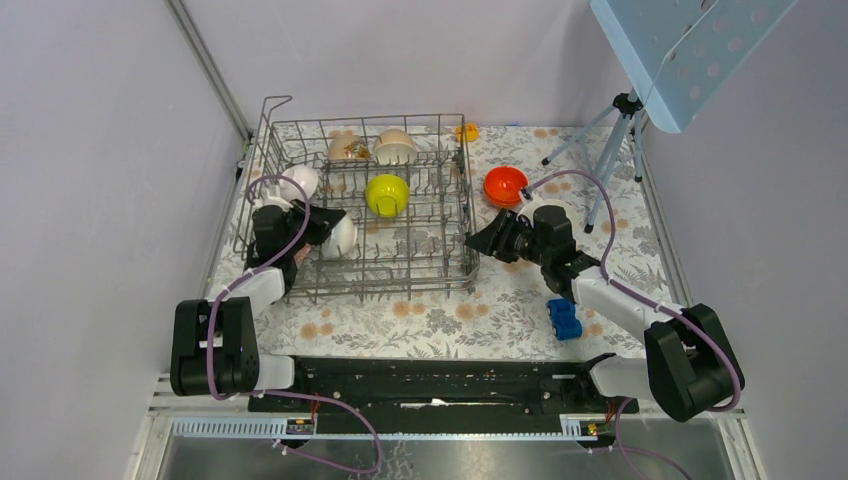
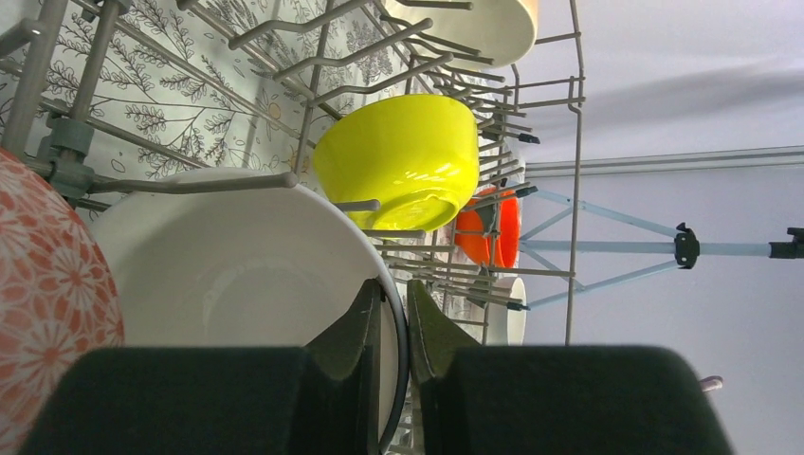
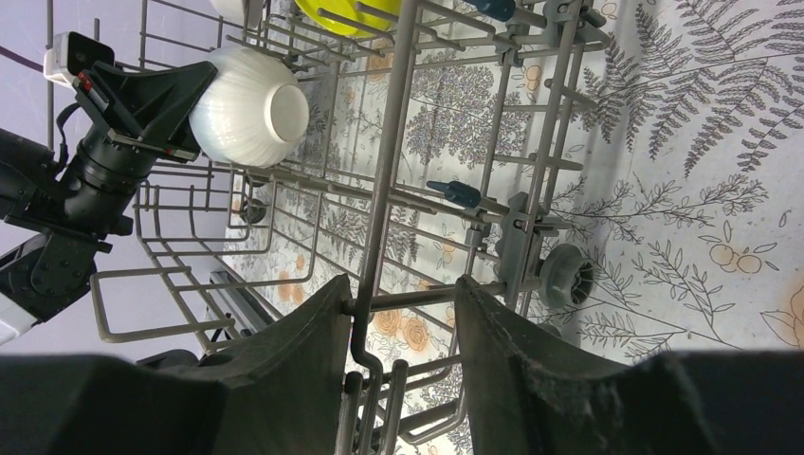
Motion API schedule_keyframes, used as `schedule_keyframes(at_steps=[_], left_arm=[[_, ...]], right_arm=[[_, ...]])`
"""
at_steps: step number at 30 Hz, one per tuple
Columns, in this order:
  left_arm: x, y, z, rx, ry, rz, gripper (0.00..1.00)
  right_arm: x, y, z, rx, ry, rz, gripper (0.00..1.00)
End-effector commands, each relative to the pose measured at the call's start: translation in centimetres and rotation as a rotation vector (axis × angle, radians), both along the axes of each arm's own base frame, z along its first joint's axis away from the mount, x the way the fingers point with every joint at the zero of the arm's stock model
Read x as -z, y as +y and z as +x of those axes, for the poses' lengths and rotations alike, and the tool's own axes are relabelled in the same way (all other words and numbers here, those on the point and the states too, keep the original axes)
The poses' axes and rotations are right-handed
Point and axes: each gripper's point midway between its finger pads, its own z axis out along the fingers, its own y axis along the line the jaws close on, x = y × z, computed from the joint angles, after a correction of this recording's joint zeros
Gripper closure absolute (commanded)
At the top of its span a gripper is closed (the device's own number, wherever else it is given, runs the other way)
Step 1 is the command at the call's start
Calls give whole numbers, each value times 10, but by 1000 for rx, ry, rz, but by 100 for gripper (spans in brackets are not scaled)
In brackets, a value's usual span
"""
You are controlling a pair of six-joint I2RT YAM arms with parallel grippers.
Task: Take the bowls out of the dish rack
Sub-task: Pick up the bowl from the dish rack.
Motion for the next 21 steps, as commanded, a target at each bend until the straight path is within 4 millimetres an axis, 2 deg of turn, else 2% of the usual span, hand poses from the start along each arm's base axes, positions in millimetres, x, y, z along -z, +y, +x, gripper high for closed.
schedule_keyframes(at_steps=[1,4,10,21], left_arm=[[-114,-18,-20,204,-381,-135,100],[-109,-10,-17,171,-360,-125,100],[-114,2,-10,114,-360,-132,100],[-137,-7,-10,189,-415,-204,100]], right_arm=[[65,-37,-6,120,130,-196,51],[66,-37,-7,118,133,-195,50],[68,-39,-7,119,135,-198,50],[76,-39,-8,112,154,-203,50]])
